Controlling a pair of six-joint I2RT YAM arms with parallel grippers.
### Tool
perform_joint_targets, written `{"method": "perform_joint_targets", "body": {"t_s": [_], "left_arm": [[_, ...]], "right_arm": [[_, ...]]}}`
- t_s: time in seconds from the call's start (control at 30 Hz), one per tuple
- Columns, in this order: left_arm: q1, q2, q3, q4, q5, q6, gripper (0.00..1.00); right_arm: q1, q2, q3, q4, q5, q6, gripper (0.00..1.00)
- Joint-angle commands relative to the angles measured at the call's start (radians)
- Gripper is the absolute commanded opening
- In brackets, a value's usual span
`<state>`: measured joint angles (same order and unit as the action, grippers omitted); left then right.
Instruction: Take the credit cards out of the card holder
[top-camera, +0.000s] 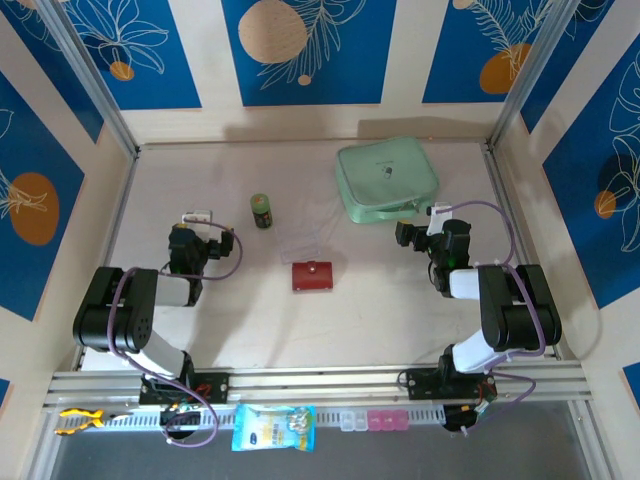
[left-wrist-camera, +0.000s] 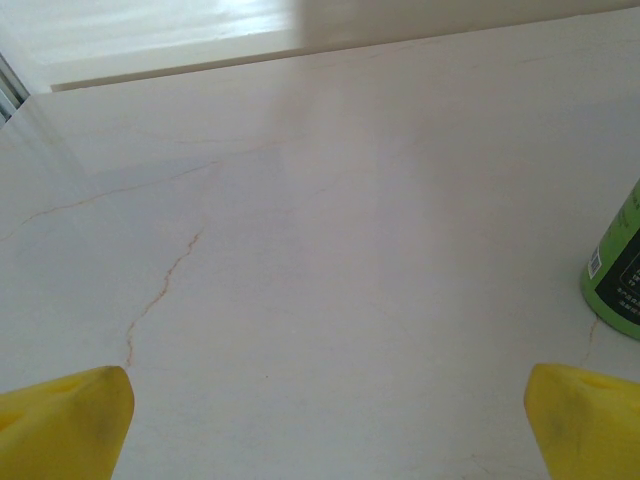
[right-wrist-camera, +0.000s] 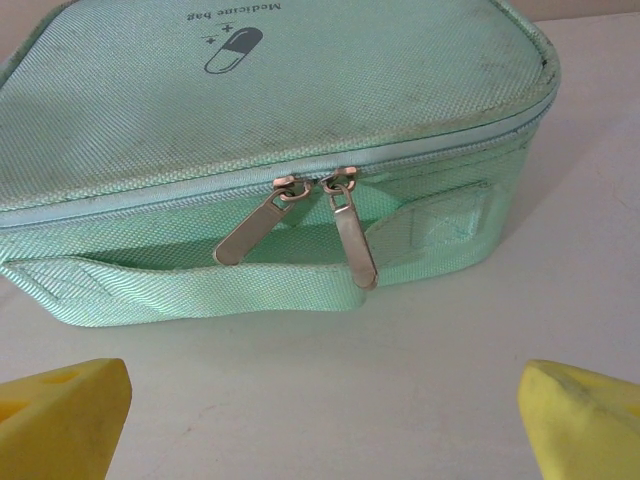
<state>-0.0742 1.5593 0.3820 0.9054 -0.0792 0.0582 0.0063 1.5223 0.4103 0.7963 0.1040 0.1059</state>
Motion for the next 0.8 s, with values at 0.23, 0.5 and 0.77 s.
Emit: {"method": "perform_joint_targets", "body": {"t_s": [0.23,0.5,0.77], "left_arm": [[-0.003,0.004,-0.008,0.030,0.002,-0.009,1.00],[-0.005,-0.004,-0.011,0.032,-0.015,-0.009,1.00],[-0.007,-0.100,-0.002,-0.061,-0.114,-0.041,1.00]], "right_arm": [[-0.006,0.001,0.006,0.007,-0.012,-0.004,0.99],[-0.003,-0.003,0.005,0.010,-0.011,-0.006,0.99],[0.026,-0.084,0.152,-0.324,0.006,-0.020,0.99]]}}
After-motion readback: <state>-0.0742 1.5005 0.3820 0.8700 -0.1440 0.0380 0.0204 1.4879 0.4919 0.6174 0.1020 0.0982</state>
